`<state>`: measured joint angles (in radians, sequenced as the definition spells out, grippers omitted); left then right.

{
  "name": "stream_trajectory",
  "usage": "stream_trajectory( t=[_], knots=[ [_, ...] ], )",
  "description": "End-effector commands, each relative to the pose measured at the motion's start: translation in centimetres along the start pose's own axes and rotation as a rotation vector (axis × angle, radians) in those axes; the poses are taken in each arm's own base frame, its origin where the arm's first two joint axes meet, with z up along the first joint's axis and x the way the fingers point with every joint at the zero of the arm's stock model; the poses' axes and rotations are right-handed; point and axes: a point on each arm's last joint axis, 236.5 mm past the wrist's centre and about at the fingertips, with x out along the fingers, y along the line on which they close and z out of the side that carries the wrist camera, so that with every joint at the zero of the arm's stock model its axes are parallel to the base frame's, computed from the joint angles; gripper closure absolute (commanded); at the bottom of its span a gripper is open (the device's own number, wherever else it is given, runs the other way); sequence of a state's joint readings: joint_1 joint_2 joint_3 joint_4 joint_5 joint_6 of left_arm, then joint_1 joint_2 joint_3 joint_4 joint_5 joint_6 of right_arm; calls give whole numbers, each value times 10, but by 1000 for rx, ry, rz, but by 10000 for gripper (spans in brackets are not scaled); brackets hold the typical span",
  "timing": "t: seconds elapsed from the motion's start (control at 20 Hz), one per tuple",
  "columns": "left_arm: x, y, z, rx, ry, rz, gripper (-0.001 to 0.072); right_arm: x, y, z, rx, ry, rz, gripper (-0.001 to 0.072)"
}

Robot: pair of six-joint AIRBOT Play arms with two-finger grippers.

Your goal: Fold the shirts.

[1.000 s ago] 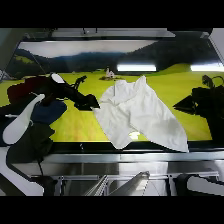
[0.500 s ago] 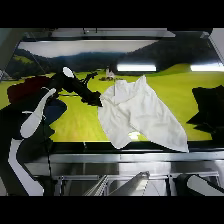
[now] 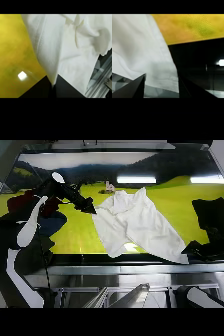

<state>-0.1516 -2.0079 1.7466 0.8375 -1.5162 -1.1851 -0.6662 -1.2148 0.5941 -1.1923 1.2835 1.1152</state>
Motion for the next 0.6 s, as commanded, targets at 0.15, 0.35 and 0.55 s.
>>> stream_trajectory(
  t=[0.15, 0.35, 0.55],
  knots=[
    [-6, 1, -9, 1, 30, -16, 687, 11, -2, 0, 19, -4, 8, 271],
    [-6, 0, -10, 8, 35, -19, 686, 11, 24, 1, 14, 2, 122, 533],
    [-6, -1, -12, 8, 42, -25, 687, 6, 64, 21, 25, -70, 307, 695]
  ],
)
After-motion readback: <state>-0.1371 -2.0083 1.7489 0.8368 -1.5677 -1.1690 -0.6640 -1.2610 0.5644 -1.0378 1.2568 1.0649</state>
